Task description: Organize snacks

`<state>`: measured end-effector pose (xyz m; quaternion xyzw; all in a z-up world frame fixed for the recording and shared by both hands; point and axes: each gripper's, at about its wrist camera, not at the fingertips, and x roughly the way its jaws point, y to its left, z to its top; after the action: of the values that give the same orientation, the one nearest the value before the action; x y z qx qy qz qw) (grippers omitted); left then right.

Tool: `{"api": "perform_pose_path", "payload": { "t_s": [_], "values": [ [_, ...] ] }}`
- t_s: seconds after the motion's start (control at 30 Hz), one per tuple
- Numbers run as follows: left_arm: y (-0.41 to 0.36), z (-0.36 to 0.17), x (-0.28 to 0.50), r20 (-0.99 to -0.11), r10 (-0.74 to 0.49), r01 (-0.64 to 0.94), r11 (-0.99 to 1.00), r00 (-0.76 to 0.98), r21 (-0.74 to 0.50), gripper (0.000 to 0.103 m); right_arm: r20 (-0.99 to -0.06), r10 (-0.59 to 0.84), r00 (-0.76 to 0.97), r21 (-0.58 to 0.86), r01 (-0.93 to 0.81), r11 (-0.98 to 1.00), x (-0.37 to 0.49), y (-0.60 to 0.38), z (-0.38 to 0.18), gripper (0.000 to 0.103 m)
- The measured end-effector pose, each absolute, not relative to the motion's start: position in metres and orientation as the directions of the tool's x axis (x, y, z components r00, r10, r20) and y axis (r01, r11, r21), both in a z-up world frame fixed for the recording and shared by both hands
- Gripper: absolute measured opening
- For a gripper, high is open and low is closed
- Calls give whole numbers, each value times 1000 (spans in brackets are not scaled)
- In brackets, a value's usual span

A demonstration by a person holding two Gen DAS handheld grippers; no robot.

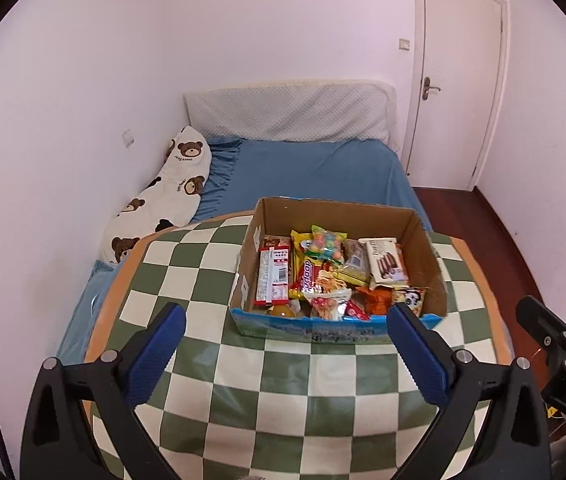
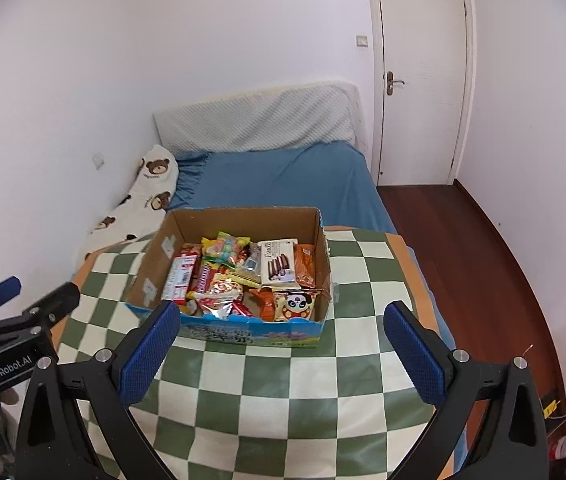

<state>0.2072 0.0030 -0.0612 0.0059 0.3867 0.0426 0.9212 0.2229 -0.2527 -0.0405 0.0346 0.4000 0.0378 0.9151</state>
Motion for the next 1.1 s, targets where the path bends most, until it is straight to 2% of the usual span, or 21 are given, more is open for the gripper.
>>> {"api": "perform_pose_path", "payload": {
  "t_s": [0.17, 0.37, 0.6, 1.1],
  "values": [
    [4, -83, 239, -737, 103, -83, 995, 668, 63, 103, -752, 73, 656, 80, -19, 997, 253, -255, -64, 103],
    [4, -112, 269, -802, 63, -50, 998, 594, 41, 103, -790, 64, 610, 74, -8, 997, 285, -257, -93, 103],
    [0, -131, 282, -822, 67, -26, 998, 566, 63, 103, -816, 45, 577, 48, -10, 999, 304, -252, -112, 103],
    [4, -127, 282, -823, 49, -22, 999, 566, 44, 103, -823, 43, 567, 40, -18, 999, 301, -248, -116, 103]
  ]
}}
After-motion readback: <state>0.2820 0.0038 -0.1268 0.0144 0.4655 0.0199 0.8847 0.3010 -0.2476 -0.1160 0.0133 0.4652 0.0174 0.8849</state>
